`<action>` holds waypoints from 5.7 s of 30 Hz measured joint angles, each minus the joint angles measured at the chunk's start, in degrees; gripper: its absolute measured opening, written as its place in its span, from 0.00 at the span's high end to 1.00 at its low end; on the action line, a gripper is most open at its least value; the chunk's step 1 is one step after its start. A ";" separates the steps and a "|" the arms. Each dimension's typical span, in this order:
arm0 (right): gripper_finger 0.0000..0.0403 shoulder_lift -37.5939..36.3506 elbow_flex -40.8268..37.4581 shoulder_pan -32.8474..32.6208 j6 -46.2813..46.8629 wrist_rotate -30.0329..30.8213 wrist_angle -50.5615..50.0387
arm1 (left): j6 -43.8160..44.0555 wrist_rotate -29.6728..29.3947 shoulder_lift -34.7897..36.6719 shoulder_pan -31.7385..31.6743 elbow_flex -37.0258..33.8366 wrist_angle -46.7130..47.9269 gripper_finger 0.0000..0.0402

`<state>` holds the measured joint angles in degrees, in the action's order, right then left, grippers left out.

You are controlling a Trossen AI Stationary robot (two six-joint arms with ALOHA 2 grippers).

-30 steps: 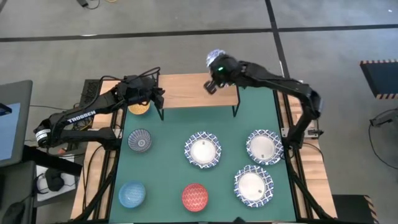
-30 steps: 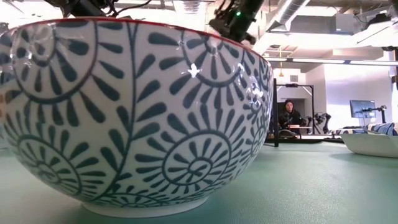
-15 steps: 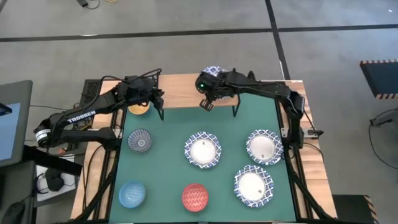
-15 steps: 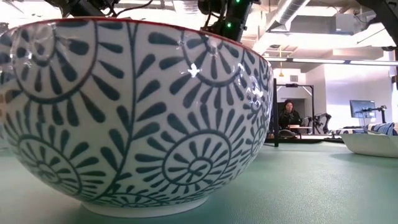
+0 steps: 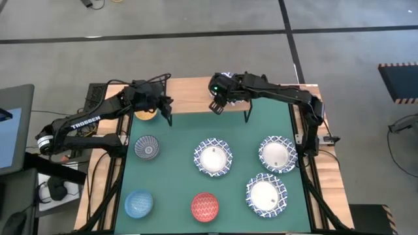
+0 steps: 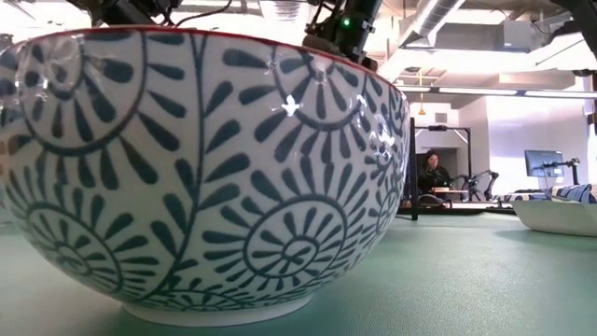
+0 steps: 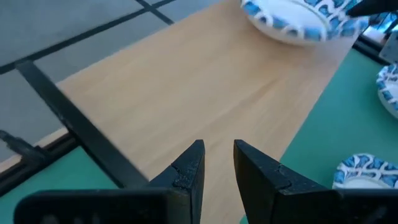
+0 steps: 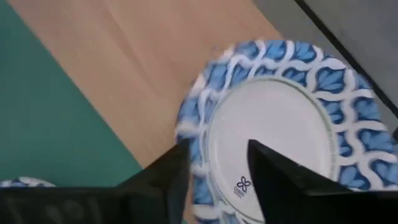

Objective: Place and stack bowls onto a shelf
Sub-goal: Put the top white bowl on the shelf, then stack the top left white bowl on top of the other white bowl on the shelf, then stack the top white bowl on top of the other white bowl on the shelf

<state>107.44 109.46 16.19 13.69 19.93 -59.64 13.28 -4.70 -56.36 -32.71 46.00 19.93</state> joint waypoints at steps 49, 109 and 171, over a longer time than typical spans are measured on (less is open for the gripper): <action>0.37 -31.55 -20.41 -2.89 11.28 -10.93 -5.66 | 34.59 -6.08 -42.96 37.03 1.20 -23.71 0.93; 0.92 -30.31 -37.58 25.71 13.22 -32.30 33.08 | -0.16 -10.59 -39.08 24.01 51.40 28.91 0.57; 0.39 -40.47 -64.47 -3.28 28.17 -15.21 -6.45 | -10.42 5.95 -39.32 18.29 46.53 26.35 0.57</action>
<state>66.97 44.99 12.91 41.86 4.72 -66.09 2.86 1.26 -95.68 -14.41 92.53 46.28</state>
